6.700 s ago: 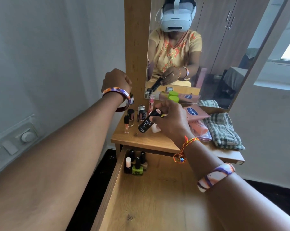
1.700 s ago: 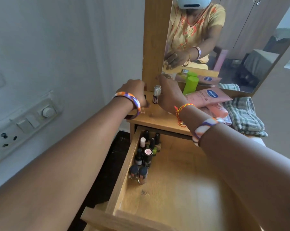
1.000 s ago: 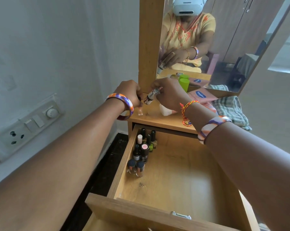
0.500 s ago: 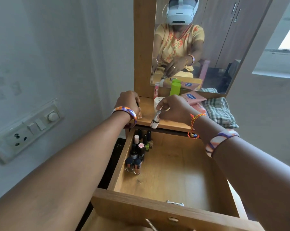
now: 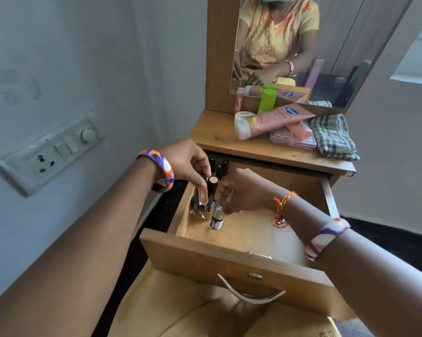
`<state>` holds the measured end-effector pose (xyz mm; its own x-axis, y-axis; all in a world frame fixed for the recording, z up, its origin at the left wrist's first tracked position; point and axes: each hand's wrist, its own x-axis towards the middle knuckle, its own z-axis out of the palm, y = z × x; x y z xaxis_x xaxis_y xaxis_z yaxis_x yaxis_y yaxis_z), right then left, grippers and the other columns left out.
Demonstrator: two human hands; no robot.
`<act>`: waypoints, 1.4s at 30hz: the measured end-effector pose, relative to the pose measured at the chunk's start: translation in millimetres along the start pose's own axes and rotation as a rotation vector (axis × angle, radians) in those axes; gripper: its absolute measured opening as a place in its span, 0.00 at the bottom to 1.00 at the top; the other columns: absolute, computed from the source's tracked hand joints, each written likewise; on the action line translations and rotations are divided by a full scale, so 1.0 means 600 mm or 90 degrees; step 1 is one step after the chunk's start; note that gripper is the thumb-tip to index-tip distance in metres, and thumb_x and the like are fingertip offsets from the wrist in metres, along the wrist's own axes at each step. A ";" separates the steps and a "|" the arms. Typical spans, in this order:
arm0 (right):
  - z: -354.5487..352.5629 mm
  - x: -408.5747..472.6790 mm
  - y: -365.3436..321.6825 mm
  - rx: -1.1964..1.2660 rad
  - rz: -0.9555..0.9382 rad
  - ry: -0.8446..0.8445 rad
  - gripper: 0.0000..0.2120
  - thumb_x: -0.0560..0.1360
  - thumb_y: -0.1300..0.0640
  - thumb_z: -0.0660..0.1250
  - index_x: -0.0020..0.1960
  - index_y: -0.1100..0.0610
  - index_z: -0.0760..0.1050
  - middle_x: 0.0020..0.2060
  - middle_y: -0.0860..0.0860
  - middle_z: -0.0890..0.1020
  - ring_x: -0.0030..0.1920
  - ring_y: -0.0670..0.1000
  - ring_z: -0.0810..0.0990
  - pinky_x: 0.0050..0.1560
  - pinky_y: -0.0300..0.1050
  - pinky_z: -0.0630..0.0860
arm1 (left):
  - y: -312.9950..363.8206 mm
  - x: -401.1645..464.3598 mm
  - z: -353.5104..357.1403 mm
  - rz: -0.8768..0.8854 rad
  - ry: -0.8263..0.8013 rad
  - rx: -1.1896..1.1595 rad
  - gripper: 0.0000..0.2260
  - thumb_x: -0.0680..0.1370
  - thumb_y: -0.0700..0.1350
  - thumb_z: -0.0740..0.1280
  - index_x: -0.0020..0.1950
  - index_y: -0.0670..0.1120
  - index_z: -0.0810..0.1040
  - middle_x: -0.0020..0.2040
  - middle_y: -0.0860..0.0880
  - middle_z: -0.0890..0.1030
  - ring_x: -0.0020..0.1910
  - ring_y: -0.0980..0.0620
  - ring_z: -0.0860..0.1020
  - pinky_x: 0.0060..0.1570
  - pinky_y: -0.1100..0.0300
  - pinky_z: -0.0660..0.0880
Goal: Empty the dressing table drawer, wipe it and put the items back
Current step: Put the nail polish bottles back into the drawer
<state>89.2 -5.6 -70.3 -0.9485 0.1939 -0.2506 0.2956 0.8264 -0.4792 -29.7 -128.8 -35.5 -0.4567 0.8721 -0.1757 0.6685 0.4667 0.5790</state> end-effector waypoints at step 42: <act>0.069 0.018 -0.016 0.151 -0.014 0.189 0.10 0.68 0.64 0.74 0.50 0.60 0.81 0.43 0.51 0.81 0.40 0.45 0.80 0.36 0.29 0.77 | -0.050 -0.050 0.120 -0.023 -0.012 0.346 0.09 0.73 0.44 0.70 0.53 0.49 0.81 0.50 0.48 0.82 0.47 0.49 0.80 0.41 0.64 0.72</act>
<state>81.0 -33.6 -103.2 -0.9365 0.3507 0.0003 0.2595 0.6936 -0.6719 6.2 -158.7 -104.9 -0.4777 0.8542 -0.2054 0.8619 0.5009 0.0787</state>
